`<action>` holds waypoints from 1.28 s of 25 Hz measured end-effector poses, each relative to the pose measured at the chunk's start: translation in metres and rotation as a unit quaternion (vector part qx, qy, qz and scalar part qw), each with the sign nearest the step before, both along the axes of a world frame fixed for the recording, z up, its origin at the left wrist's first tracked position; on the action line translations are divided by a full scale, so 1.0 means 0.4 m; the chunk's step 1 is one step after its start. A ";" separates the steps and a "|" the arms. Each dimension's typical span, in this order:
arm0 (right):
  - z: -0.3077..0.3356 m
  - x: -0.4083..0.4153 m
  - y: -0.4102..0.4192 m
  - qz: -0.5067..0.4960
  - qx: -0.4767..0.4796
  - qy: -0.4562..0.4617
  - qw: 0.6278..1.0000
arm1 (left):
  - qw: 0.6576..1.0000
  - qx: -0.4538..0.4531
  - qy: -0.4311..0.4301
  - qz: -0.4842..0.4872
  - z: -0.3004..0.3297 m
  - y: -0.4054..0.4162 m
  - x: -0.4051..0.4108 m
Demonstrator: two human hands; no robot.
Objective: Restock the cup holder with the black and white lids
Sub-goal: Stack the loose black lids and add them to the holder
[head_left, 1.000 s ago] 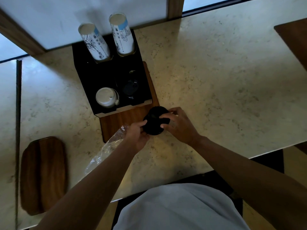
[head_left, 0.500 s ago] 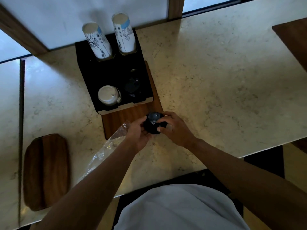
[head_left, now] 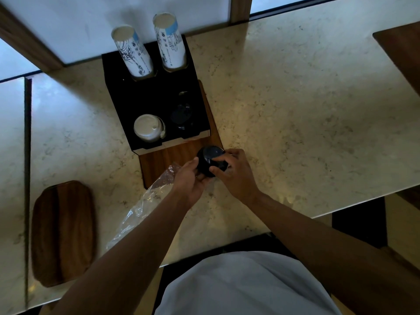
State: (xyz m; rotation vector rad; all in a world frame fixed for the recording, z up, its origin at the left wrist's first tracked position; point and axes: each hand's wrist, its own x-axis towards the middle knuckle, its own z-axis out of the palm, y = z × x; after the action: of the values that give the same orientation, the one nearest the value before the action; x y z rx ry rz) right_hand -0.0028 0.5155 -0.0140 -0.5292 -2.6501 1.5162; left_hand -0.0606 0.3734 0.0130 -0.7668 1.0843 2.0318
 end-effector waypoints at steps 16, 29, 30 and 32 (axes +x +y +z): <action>0.001 -0.035 0.013 -0.109 -0.300 -0.079 0.944 | 0.995 -0.026 0.042 -0.090 0.013 -0.064 -0.038; 0.052 -0.194 0.041 0.024 -0.211 -0.078 0.974 | 0.972 -0.133 0.146 -0.124 0.027 -0.095 -0.126; 0.064 -0.210 0.043 0.057 -0.193 -0.080 0.976 | 0.968 -0.135 0.158 -0.143 0.030 -0.102 -0.142; 0.088 -0.245 0.041 0.103 -0.165 -0.078 0.978 | 0.957 -0.133 0.170 -0.192 0.037 -0.111 -0.172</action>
State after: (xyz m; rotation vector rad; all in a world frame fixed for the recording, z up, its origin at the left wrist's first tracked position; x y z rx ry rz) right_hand -0.1010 0.5319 0.0213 -0.4112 -2.6479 2.0778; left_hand -0.1295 0.3291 0.0278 -0.2965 1.5904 1.7363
